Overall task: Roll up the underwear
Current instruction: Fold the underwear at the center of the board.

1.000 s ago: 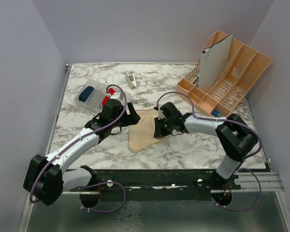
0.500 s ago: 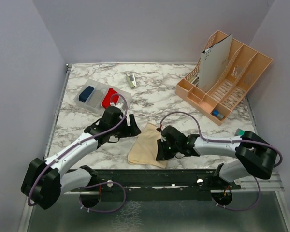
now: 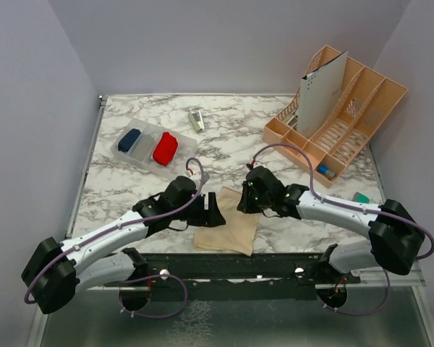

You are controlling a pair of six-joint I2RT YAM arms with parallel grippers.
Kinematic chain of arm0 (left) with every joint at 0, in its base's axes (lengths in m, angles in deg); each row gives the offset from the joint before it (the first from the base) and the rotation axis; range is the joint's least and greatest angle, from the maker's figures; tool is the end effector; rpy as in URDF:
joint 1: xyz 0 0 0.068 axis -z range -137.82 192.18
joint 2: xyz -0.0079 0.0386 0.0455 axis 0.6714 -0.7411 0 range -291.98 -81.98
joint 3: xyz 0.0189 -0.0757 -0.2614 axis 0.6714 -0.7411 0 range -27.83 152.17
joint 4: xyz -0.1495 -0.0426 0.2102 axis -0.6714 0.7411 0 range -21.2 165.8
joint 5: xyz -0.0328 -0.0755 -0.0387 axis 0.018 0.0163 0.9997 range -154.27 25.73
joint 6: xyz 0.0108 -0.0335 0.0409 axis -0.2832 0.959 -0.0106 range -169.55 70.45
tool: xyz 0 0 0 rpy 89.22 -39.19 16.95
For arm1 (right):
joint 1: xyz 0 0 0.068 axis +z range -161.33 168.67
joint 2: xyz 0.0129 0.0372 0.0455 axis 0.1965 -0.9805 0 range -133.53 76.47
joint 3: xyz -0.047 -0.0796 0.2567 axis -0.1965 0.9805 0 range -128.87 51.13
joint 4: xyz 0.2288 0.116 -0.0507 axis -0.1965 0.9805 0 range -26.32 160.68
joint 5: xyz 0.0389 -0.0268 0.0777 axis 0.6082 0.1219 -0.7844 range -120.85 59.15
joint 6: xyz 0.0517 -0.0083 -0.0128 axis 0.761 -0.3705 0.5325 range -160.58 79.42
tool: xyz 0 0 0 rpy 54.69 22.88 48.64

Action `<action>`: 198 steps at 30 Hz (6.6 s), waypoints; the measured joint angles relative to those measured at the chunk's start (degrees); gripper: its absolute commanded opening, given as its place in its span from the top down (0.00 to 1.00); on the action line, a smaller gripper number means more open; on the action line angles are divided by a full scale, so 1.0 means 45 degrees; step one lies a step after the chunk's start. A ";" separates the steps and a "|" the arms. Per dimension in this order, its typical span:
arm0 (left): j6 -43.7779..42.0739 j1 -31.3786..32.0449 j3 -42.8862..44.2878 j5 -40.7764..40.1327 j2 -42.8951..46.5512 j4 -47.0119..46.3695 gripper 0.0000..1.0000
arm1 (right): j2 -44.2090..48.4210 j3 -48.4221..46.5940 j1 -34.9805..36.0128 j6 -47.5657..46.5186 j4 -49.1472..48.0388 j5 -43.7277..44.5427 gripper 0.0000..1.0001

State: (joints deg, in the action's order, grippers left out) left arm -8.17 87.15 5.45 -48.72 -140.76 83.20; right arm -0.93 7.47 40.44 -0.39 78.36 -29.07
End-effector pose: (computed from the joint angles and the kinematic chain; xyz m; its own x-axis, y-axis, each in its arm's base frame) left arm 0.1441 -0.1575 0.2183 -0.8868 -0.0142 -0.4618 0.3201 0.7020 -0.6362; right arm 0.1694 0.2132 0.2030 -0.8520 -0.0393 -0.5220 -0.2914 0.8641 0.4105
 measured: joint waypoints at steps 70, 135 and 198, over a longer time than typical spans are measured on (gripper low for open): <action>-0.1705 -0.1107 0.5357 -0.0136 -0.9491 -0.2501 0.39 | -0.0821 0.2098 -0.1481 -0.0792 -0.1350 -0.2472 0.89; -0.2040 0.6601 0.4993 -0.4673 -0.8165 0.0282 0.30 | -0.2467 0.1001 -0.5450 -0.0651 -0.3011 -0.2283 0.72; -0.0845 0.5173 0.2885 -0.3881 -0.6188 -0.0923 1.00 | -0.2652 0.0719 -0.5527 -0.0835 -0.2526 -0.3764 0.58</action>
State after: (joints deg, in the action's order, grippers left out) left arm -11.97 110.42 18.43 -66.18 -168.61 79.04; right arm -12.87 10.70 15.56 -4.15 67.00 -46.01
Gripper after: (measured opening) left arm 0.018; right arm 0.448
